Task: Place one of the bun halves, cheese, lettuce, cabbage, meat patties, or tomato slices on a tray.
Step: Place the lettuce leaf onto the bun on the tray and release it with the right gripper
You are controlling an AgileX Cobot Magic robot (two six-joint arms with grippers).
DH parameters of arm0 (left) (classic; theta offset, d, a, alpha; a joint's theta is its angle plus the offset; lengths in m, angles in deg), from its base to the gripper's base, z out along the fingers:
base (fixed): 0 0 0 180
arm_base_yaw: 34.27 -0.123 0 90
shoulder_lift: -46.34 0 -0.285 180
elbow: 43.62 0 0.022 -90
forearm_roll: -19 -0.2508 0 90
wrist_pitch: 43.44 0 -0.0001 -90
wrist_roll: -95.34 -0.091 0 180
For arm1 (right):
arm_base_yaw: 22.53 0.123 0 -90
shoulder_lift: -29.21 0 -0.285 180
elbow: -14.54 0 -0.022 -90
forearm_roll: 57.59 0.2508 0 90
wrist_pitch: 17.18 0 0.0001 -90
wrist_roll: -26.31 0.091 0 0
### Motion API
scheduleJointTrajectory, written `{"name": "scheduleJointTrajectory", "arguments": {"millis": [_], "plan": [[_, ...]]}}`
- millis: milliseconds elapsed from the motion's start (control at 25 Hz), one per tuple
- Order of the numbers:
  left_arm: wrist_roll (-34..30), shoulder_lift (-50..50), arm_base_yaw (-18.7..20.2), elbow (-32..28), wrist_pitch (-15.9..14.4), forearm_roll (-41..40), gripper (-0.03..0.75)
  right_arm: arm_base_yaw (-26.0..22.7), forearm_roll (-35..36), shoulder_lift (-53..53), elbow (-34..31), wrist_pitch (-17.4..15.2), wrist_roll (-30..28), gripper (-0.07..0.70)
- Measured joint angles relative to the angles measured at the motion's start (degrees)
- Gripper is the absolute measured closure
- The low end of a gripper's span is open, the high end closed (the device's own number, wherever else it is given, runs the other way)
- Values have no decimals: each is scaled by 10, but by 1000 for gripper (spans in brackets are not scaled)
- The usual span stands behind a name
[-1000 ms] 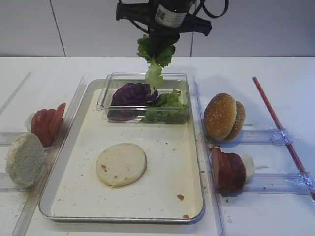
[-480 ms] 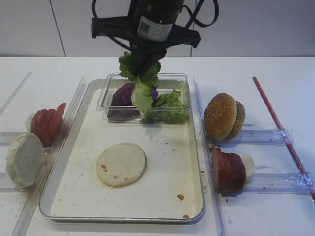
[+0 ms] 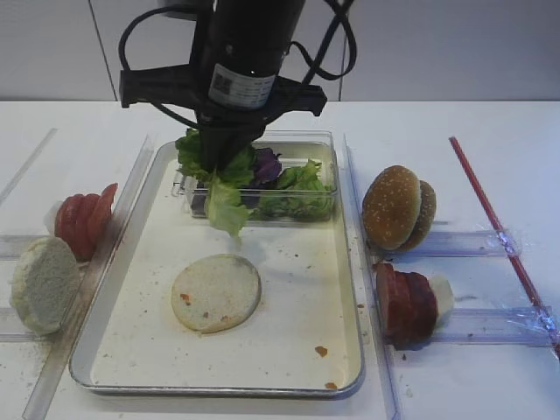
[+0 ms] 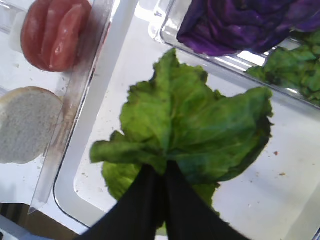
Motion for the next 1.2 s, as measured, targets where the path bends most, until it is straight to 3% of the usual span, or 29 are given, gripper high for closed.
{"name": "scheduleJointTrajectory", "arguments": {"millis": [440,1200], "plan": [[0,0,0,0,0,0,377,45,11,28,-30,2,1,575],[0,0,0,0,0,0,377,46,2,87,-33,7,1,575]]}}
